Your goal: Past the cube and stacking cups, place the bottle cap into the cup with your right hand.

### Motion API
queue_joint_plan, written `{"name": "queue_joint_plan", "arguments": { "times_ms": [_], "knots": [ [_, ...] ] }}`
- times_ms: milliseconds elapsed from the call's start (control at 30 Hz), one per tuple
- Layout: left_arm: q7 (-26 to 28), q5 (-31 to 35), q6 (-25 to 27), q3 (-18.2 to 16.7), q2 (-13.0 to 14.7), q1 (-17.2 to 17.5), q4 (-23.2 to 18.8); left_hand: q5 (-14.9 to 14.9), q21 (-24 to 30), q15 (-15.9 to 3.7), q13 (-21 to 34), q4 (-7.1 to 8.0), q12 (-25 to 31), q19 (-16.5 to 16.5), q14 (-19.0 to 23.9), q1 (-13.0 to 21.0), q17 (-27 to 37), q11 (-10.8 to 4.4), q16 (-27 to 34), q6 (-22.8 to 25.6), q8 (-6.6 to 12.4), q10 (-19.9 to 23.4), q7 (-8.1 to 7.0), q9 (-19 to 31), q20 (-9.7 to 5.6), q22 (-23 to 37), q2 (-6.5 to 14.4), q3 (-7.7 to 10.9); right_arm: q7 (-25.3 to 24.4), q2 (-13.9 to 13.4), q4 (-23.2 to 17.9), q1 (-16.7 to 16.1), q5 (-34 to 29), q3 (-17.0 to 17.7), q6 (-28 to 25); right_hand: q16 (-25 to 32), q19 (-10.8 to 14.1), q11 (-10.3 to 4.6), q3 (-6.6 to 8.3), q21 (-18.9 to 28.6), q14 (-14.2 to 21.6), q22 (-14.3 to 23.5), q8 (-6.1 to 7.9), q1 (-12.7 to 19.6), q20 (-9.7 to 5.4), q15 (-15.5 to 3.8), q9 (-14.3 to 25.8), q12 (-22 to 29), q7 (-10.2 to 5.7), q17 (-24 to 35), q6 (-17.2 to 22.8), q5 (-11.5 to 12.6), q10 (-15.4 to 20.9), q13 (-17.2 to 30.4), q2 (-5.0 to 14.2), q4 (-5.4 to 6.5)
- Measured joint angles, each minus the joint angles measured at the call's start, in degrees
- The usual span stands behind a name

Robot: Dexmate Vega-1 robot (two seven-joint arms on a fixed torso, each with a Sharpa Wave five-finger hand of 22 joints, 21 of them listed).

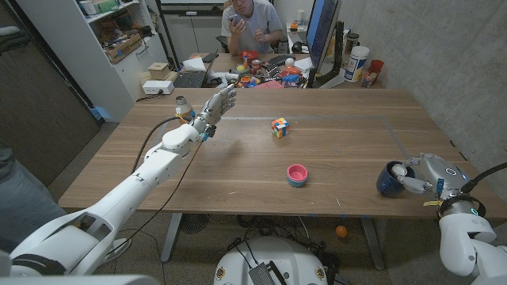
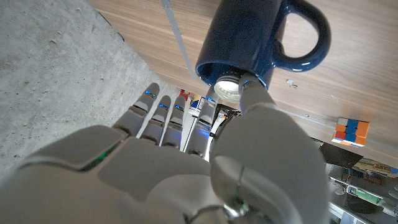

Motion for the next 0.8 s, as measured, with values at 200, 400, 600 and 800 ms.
{"name": "queue_joint_plan", "arguments": {
  "times_ms": [200, 400, 600, 800],
  "knots": [
    [0.0, -0.02, -0.02, -0.02, 0.02, 0.08, -0.12, 0.0, 0.0, 0.0, 0.0, 0.0, 0.0, 0.0, 0.0, 0.0, 0.0, 0.0, 0.0, 0.0, 0.0, 0.0, 0.0, 0.0, 0.0, 0.0, 0.0, 0.0, -0.07, 0.57, 0.12, -0.14, -0.01, 0.1, 0.33, -0.49, -0.24, 0.01, 0.25, 0.0, -0.31, 0.0, -2.22, -0.99, 0.24, 0.31, -0.92, -0.43, 0.3, 0.0, -3.93, -0.39, -0.61, 0.0, 0.05, 0.25],
    [0.0, -0.13, -0.08, -0.05, 0.04, 0.22, -0.21, 0.0, 0.0, 0.0, 0.0, 0.0, 0.0, 0.0, 0.0, 0.0, 0.0, 0.0, 0.0, 0.0, 0.0, 0.0, 0.0, 0.0, 0.0, 0.0, 0.0, 0.0, -0.48, 0.94, 0.22, -0.03, -0.05, 0.19, 0.99, -0.49, -0.4, 0.31, 0.13, 0.0, -0.31, 0.0, -2.65, -1.2, 0.4, 0.3, -1.18, -0.43, 0.63, -0.01, -4.8, -0.39, -0.91, 0.0, -0.18, 0.13],
    [0.0, -0.23, -0.14, -0.1, 0.07, 0.41, -0.37, 0.0, 0.0, 0.0, 0.0, 0.0, 0.0, 0.0, 0.0, 0.0, 0.0, 0.0, 0.0, 0.0, 0.0, 0.0, 0.0, 0.0, 0.0, 0.0, 0.0, 0.0, -0.95, 1.25, 0.4, 0.27, -0.21, 0.28, 1.91, -0.48, -0.4, 0.31, -0.11, 0.0, -0.3, 0.0, -3.09, -1.39, 0.4, 0.3, -1.18, -0.43, 0.41, -0.01, -5.01, -0.39, -0.9, 0.0, -0.38, 0.36],
    [0.07, -0.29, -0.18, -0.23, 0.2, 0.69, -0.67, 0.0, 0.0, 0.0, 0.0, 0.0, 0.0, 0.0, 0.0, 0.0, 0.0, 0.0, 0.0, 0.0, 0.0, 0.0, 0.0, 0.0, 0.0, 0.0, 0.0, 0.0, -1.77, 1.76, 0.77, 0.43, -0.23, 0.58, 3.49, -0.48, -0.4, 0.31, -0.1, 0.0, -0.3, 0.0, -3.76, -1.5, 0.4, 0.3, -1.45, -0.43, -0.1, -0.01, -6.13, -0.39, -0.9, 0.0, -0.49, 0.36]
  ]
}}
